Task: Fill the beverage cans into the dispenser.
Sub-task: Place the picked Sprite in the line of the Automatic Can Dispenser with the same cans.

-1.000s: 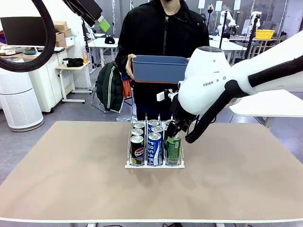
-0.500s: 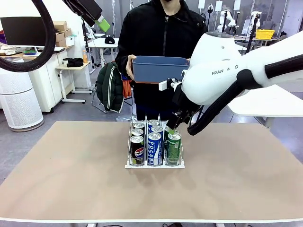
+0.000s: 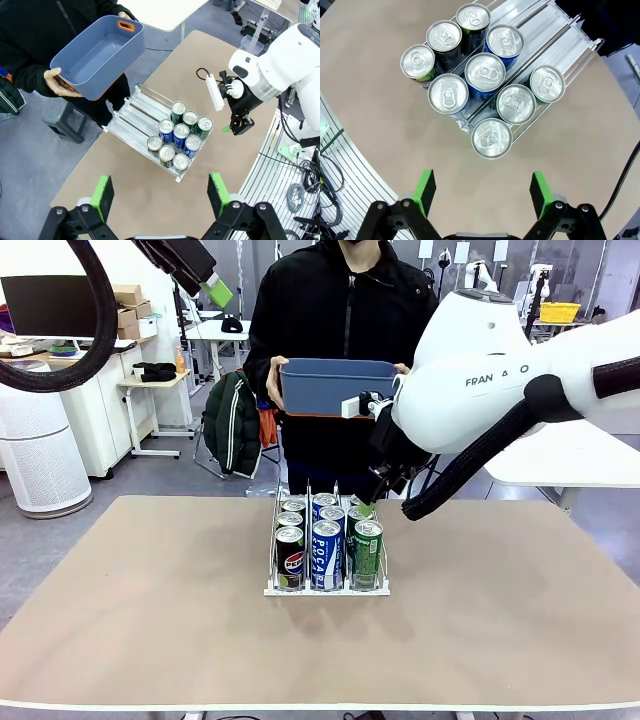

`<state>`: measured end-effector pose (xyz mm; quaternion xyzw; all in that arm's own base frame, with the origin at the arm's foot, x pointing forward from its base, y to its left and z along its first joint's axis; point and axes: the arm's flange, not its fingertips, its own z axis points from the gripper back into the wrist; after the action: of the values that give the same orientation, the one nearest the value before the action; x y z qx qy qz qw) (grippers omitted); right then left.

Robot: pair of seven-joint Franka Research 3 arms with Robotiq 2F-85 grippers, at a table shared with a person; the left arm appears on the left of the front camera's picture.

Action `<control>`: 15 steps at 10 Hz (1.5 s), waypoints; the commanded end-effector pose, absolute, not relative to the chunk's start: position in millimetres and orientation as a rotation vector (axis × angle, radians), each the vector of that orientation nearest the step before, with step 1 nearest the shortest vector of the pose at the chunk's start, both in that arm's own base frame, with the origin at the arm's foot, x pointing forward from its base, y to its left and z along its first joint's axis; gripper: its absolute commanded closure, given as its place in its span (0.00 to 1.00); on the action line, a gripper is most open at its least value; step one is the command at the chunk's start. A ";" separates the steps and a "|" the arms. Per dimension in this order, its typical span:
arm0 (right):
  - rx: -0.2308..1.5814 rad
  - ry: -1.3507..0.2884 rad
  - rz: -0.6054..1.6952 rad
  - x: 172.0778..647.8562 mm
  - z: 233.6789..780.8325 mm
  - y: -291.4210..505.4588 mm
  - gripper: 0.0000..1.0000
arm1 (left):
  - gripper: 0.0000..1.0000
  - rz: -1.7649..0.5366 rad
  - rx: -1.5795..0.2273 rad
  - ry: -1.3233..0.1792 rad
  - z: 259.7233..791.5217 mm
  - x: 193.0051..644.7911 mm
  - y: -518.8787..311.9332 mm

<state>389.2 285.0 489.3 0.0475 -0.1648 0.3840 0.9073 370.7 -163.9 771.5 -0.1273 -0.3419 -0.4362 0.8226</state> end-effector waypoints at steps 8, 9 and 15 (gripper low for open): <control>0.091 -0.337 0.800 393.0 487.2 288.1 0.00 | 0.00 -0.923 -0.271 -0.730 770.5 370.9 -162.6; 0.100 -0.334 0.793 391.9 486.7 286.6 0.00 | 0.00 -0.923 -0.271 -0.730 770.5 370.9 -162.6; 0.294 -0.535 0.822 404.7 623.1 224.4 0.00 | 0.00 -0.923 -0.271 -0.730 770.5 370.9 -162.6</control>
<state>397.3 231.0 608.9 0.1189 -0.2590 0.3803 0.8799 370.8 -163.7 771.5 -0.1272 -0.3420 -0.4360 0.8226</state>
